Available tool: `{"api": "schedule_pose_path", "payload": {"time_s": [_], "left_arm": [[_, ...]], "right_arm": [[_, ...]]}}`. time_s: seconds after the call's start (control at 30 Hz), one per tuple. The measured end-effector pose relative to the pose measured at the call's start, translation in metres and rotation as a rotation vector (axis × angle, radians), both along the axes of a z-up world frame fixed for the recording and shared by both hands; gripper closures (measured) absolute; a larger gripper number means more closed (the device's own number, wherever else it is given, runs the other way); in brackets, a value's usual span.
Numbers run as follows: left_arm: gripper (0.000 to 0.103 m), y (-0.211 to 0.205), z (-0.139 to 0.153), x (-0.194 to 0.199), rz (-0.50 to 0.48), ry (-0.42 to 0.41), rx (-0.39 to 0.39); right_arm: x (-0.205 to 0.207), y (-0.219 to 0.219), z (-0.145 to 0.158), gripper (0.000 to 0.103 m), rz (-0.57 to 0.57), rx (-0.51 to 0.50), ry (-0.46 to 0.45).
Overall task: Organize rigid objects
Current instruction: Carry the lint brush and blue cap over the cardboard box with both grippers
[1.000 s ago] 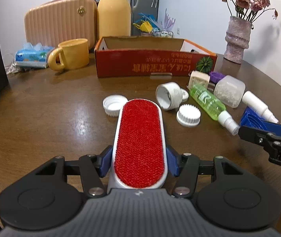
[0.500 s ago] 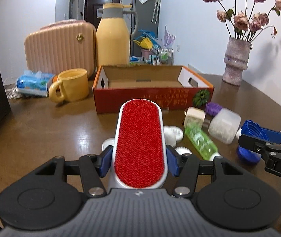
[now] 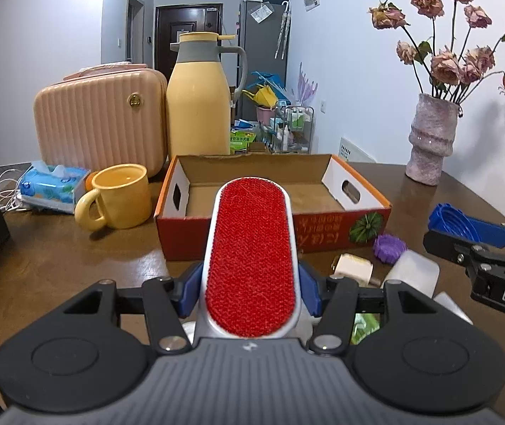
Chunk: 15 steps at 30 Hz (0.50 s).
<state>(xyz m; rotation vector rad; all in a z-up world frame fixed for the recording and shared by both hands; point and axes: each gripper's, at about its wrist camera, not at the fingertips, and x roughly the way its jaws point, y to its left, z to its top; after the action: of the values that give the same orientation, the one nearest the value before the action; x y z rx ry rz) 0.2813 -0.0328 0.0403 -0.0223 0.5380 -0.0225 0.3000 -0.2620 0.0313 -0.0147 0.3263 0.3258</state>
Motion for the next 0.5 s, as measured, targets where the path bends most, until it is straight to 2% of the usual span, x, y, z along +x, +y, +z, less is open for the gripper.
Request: {"api": "schedule_pose_path", "payload": {"time_s": [0.23,0.5], "left_arm": [[0.046,-0.001,0.015,0.035,0.023,-0.029,-0.026],[0.046,-0.004,0.02,0.079,0.036,-0.046,-0.042]], "right_arm": [[0.045,0.003,0.018,0.05,0.009,0.009,0.004],[0.097,0.006,0.024,0.05,0.01,0.008,0.029]]}}
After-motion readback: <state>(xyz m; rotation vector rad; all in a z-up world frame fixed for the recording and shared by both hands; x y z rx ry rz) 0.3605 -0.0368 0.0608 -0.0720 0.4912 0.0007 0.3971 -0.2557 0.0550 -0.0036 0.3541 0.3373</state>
